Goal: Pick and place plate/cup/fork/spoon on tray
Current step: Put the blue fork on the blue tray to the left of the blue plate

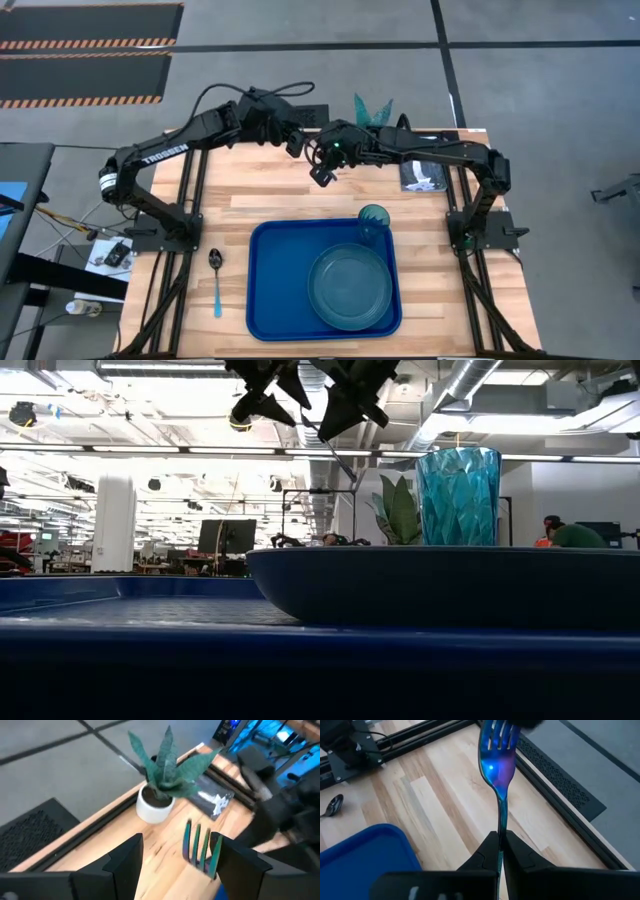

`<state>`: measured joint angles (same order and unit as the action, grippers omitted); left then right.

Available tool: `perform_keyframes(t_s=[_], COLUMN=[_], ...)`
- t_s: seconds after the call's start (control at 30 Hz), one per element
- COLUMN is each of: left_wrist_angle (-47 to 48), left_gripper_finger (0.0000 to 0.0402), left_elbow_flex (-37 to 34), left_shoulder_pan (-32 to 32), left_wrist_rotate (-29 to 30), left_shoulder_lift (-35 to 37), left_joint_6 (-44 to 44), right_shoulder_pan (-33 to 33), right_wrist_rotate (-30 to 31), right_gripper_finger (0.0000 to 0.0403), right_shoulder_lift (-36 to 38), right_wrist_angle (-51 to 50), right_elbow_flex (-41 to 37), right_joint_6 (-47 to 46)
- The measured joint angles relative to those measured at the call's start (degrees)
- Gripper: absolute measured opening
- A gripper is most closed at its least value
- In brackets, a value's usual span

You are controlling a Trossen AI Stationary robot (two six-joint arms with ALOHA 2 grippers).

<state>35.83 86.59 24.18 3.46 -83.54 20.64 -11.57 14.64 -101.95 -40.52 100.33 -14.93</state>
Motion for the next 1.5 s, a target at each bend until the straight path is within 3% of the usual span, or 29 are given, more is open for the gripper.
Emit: perform_keyframes(t_s=[0.27,0.73,0.93,1.13,1.37,1.5], left_wrist_angle=[0.47,0.66,0.67,1.17,1.02,2.28], left_gripper_finger=[0.0201,0.0047,0.0004,0.0000,0.0000,0.0000], left_elbow_flex=[0.02,0.02,0.02,0.02,0.02,0.02], left_shoulder_pan=[-0.13,-0.56,-0.55,-0.43,1.26,2.42], left_wrist_rotate=[1.60,1.30,1.54,1.05,-11.32,-13.42], left_shoulder_lift=[-0.78,-0.86,-0.86,-0.86,-0.84,-0.84], left_joint_6=[2.50,2.69,2.19,-2.37,-7.71,-11.54], right_shoulder_pan=[0.55,0.70,0.72,0.62,-1.13,-1.68], right_wrist_rotate=[0.14,0.23,0.19,-2.33,-11.89,-14.80], right_gripper_finger=[0.0021,0.0021,0.0028,0.0087,0.0200,0.0244], right_shoulder_lift=[-0.04,-0.09,-0.09,-0.09,-0.09,0.33], right_wrist_angle=[0.28,0.29,0.28,-1.05,-6.88,-10.63], right_elbow_flex=[-0.02,-0.02,-0.02,-0.02,-0.04,-0.11], right_joint_6=[-0.04,-0.12,-0.14,-0.41,1.28,4.17])
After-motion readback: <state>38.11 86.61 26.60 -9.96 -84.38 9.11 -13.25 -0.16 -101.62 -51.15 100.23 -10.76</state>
